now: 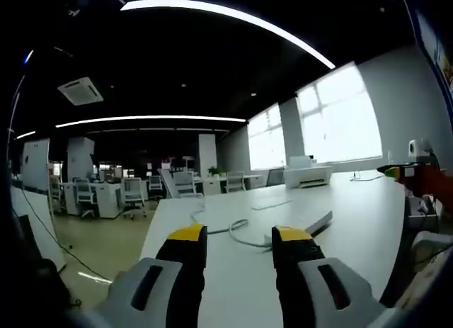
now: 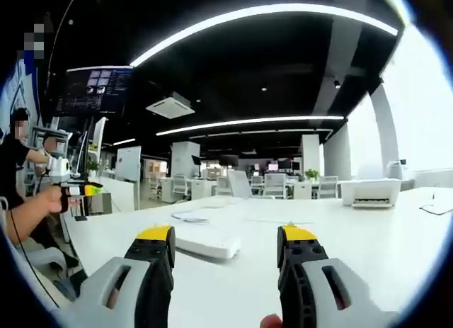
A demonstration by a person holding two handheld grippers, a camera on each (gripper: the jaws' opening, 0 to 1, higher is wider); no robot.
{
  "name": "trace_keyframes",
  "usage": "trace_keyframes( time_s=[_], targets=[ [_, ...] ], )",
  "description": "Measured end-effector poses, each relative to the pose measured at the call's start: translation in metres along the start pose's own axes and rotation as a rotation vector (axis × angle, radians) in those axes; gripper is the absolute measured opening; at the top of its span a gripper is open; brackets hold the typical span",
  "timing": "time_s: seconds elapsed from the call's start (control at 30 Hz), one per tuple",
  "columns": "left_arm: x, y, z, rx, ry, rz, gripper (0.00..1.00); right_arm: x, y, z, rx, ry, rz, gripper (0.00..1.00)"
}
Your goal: Pick up the power strip scattered on the table, fix it on the side mounting bracket of the table, and press the switch
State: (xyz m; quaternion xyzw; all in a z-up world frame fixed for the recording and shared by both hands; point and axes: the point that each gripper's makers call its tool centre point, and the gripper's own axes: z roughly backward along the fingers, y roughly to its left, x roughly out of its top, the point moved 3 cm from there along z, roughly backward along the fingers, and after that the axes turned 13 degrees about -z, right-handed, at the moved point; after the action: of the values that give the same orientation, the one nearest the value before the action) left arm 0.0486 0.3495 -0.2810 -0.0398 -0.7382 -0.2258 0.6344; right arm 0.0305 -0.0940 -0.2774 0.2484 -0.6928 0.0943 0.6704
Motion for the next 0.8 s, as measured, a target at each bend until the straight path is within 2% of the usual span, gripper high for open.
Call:
trace_keyframes(
  time_s=[0.3, 0.4, 0.57, 0.7, 0.8],
  targets=[
    [-0.017, 0.000, 0.009, 0.006, 0.027, 0.013, 0.42, -0.008, 0.006, -0.008, 0.034, 0.028, -0.010, 0.55],
    [-0.018, 0.001, 0.010, 0.006, 0.030, 0.015, 0.42, -0.007, 0.008, -0.011, 0.042, 0.028, -0.006, 0.55],
    [-0.018, 0.000, 0.010, 0.000, 0.024, 0.019, 0.42, -0.004, 0.013, -0.012, 0.097, 0.005, -0.083, 0.55],
    [-0.022, -0.004, 0.011, -0.009, 0.025, 0.028, 0.42, -0.005, 0.012, -0.012, 0.101, 0.012, -0.074, 0.55],
    [-0.023, -0.007, 0.013, -0.016, 0.024, 0.038, 0.42, -0.006, 0.013, -0.013, 0.135, 0.019, -0.082, 0.56]
  ],
)
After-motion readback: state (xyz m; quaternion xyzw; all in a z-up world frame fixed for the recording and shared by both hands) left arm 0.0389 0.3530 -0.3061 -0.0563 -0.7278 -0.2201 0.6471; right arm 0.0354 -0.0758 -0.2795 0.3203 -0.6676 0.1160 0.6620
